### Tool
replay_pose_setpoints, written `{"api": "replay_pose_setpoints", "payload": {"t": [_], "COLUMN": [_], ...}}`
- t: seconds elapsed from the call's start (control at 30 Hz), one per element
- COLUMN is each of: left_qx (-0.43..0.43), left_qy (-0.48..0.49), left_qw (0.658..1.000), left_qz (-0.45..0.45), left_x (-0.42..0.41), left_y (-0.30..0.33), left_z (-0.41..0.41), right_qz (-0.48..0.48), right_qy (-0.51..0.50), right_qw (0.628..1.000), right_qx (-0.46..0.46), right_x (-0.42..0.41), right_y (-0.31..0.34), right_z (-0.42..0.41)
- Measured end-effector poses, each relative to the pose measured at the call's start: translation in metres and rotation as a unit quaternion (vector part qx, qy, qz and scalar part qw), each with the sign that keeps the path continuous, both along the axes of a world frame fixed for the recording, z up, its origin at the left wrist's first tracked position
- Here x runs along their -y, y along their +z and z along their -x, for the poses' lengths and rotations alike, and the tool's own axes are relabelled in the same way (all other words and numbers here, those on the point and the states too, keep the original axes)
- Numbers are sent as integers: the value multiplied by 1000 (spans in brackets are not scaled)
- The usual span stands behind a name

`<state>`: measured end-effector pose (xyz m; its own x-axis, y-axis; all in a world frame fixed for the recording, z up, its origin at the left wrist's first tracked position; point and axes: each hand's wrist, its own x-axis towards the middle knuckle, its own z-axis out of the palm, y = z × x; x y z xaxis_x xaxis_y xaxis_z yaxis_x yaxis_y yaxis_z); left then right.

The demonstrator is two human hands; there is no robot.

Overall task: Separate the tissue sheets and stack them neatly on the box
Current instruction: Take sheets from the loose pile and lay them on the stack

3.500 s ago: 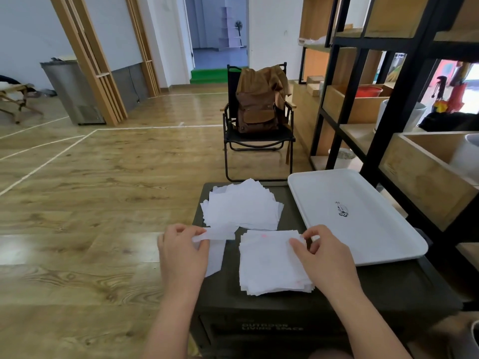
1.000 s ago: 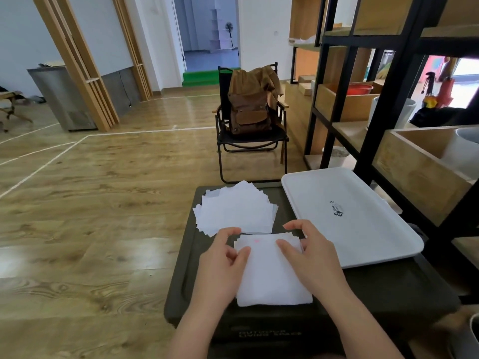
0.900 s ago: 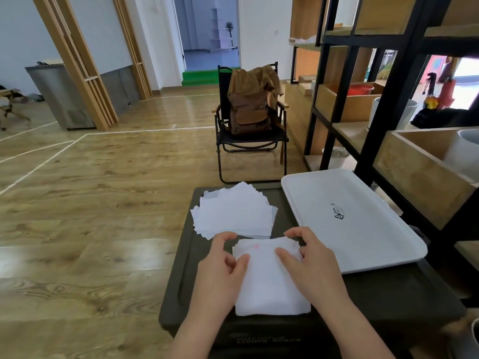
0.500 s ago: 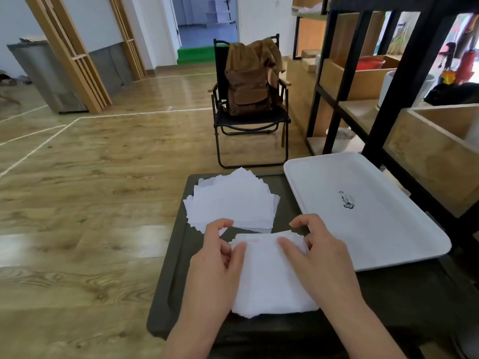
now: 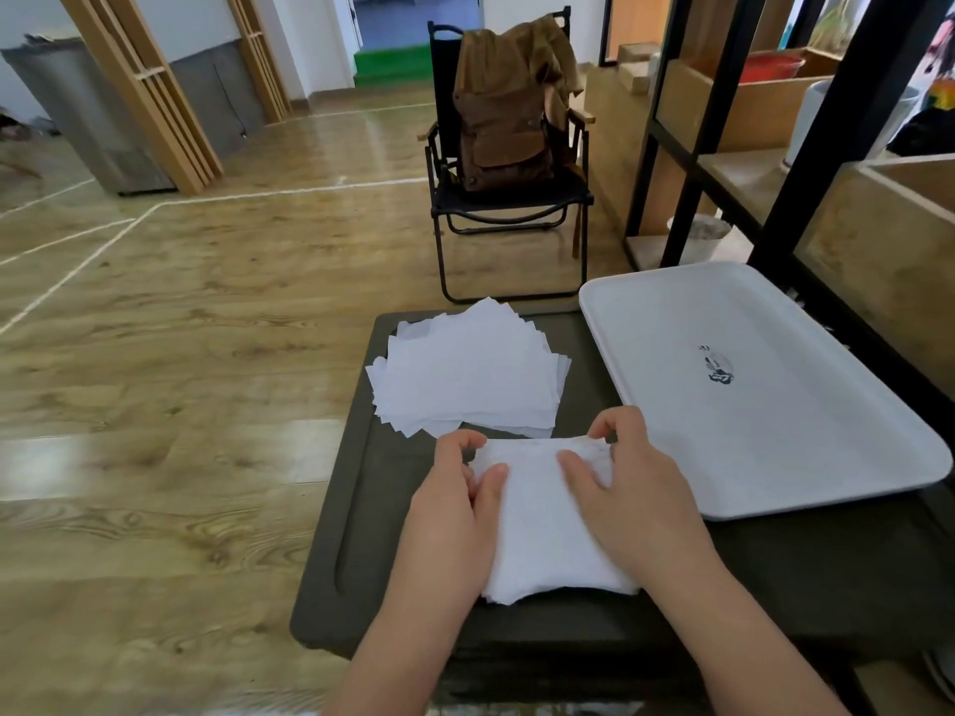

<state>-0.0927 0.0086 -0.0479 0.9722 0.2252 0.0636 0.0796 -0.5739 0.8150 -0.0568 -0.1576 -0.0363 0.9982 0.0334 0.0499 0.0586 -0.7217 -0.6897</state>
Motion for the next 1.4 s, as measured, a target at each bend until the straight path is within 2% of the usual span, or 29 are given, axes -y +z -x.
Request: {"api": "replay_pose_setpoints", "payload": {"t": [0.23,0.37,0.57,0.67,0.83,0.9,1.03,1.23,1.4], "left_qx": [-29,-21,-8,-5,53,46,-28,-2,-8], "left_qy": [16,26,32,34,52,4,-128,-130,-154], "left_qw": [999,998,999,998,993,988,963,940,935], "left_qz": [-24,-49,-35,-44,-92,-149,-237,-317,-320], "left_x": [3,5,-3,-19,-43,-46,-45,-46,-51], "left_y": [-4,-5,7,19,30,29,19,18,18], "left_z": [-3,-4,-2,-12,-53,-68,-91,-103,-102], "right_qz": [13,-9,-71,-64,-35,-45,-89,-157,-180], "right_qy": [20,20,-2,-14,-49,-66,-82,-73,-77], "right_qw": [1000,1000,996,997,998,997,992,984,980], "right_qx": [-19,-21,-46,-36,1,14,30,29,43], "right_x": [1,1,6,9,23,28,34,45,50], "right_y": [-6,-6,5,13,22,26,32,35,36], "right_z": [-9,-10,-9,-6,-2,-1,2,4,1]}}
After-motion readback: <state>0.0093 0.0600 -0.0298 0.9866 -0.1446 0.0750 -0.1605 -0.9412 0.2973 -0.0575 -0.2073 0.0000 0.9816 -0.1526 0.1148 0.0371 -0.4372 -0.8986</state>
